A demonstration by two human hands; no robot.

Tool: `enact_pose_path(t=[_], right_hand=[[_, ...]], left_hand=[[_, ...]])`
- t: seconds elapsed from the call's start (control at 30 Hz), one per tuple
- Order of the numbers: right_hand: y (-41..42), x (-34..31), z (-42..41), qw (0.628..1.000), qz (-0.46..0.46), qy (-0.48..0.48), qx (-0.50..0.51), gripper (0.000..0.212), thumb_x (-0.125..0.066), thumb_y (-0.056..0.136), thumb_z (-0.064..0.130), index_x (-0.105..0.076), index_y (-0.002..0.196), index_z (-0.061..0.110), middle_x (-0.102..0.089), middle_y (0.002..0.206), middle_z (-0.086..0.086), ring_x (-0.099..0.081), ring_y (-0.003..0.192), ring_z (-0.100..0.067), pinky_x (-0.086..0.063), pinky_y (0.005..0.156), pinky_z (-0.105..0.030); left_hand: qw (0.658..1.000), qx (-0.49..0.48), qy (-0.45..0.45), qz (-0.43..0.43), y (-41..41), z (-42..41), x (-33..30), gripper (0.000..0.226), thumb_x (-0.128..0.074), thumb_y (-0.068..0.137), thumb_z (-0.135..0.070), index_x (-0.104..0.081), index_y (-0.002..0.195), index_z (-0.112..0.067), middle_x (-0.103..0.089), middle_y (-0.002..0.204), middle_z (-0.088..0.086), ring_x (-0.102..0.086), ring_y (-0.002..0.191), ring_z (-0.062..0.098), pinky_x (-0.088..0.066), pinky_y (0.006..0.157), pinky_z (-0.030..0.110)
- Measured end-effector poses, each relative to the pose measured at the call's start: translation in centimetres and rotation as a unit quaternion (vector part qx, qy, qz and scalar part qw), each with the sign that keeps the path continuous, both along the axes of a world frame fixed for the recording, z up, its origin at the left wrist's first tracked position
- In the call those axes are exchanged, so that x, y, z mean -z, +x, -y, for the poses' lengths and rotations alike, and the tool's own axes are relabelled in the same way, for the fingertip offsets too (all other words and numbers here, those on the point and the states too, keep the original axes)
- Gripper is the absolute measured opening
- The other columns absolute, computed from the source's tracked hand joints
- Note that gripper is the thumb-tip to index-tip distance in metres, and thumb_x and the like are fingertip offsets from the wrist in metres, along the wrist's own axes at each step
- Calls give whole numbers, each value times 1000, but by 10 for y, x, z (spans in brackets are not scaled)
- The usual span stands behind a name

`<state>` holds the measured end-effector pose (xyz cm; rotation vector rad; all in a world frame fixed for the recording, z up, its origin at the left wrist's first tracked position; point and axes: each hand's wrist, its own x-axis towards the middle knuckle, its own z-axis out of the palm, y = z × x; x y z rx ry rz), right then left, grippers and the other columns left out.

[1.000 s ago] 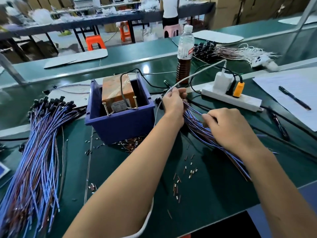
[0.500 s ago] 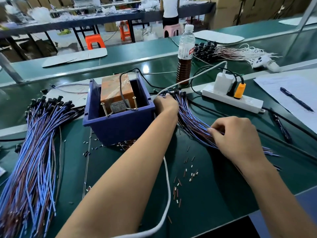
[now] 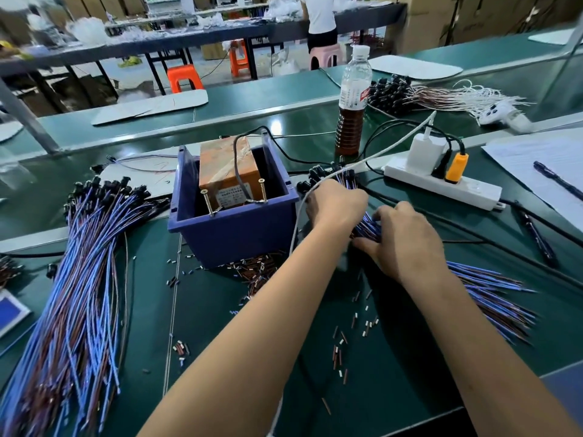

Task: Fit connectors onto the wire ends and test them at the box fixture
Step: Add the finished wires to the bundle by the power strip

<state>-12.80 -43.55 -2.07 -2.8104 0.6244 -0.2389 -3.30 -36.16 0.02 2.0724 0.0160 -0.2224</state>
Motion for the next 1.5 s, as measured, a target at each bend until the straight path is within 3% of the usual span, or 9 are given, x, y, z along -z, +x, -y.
enact_pose_path(t=[0.17, 0.43, 0.53, 0.67, 0.83, 0.97, 1.1, 1.3, 1.5], right_hand=[[5, 3, 2, 998, 55, 10, 33, 26, -76, 90, 40, -72, 109, 23, -64, 113, -11, -62, 109, -38, -52, 83, -42], [5, -5, -3, 998, 60, -7, 32, 38, -78, 86, 44, -75, 117, 22, -69, 118, -14, -62, 113, -39, -52, 90, -41], [5, -16, -14, 986, 165, 15, 25, 37, -77, 89, 33, -72, 122, 17, -66, 110, -16, -62, 105, -39, -50, 87, -42], [4, -41, -43, 947, 304, 55, -92, 22, -74, 88, 13, -75, 111, 15, -71, 85, -5, -65, 81, -30, -55, 76, -42], [5, -54, -93, 908, 330, 96, -241, 10, -72, 90, 14, -77, 98, 15, -76, 85, -1, -69, 78, -22, -55, 75, -40], [6, -46, -150, 892, 273, 102, -345, 7, -70, 93, 23, -75, 97, 21, -76, 85, 2, -69, 80, -24, -55, 72, -42], [12, -33, -208, 908, 142, 47, -391, 9, -67, 93, 31, -73, 96, 25, -72, 87, -3, -67, 82, -34, -52, 65, -35], [35, -19, -276, 900, -8, 18, -435, 12, -67, 91, 22, -65, 99, 13, -47, 81, -5, -53, 76, -35, -46, 66, -36], [56, -12, -301, 891, -103, 52, -438, 21, -64, 96, 27, -54, 107, 13, -65, 111, -17, -64, 103, -42, -44, 73, -36]], left_hand=[[999, 34, -19, 8, -13, 8, -6, 21, -60, 84, -13, -49, 66, -13, -68, 96, 19, -59, 87, 36, -46, 72, 33], [995, 97, 7, 5, -24, -15, -14, 27, -56, 81, -11, -38, 61, -16, -42, 66, 4, -40, 61, 27, -28, 50, 28], [994, 108, 12, -15, -25, -37, -20, 13, -50, 86, -6, -53, 74, -8, -55, 72, 11, -60, 61, 33, -56, 57, 33], [977, 180, -16, -111, -39, -76, -31, 23, -45, 100, -6, -64, 104, 7, -74, 94, 23, -67, 53, 28, -53, 45, 26], [969, 220, -10, -113, -54, -149, -39, 30, -40, 94, 4, -68, 102, 4, -78, 88, 18, -65, 48, 18, -40, 39, 18], [967, 154, 186, -82, -41, -225, -39, 23, -53, 90, -2, -72, 79, -2, -75, 72, 14, -55, 52, 23, -35, 45, 21], [911, -44, 410, 5, -22, -285, -33, 12, -62, 78, -11, -56, 68, -9, -63, 76, 11, -58, 76, 32, -47, 69, 32], [844, -210, 466, 159, 21, -334, -3, 23, -62, 93, -15, -64, 115, -10, -59, 120, 18, -59, 114, 40, -52, 83, 44], [815, -184, 511, 200, 45, -339, 15, 18, -65, 90, -5, -68, 106, -14, -50, 124, 14, -46, 122, 34, -44, 76, 36]])
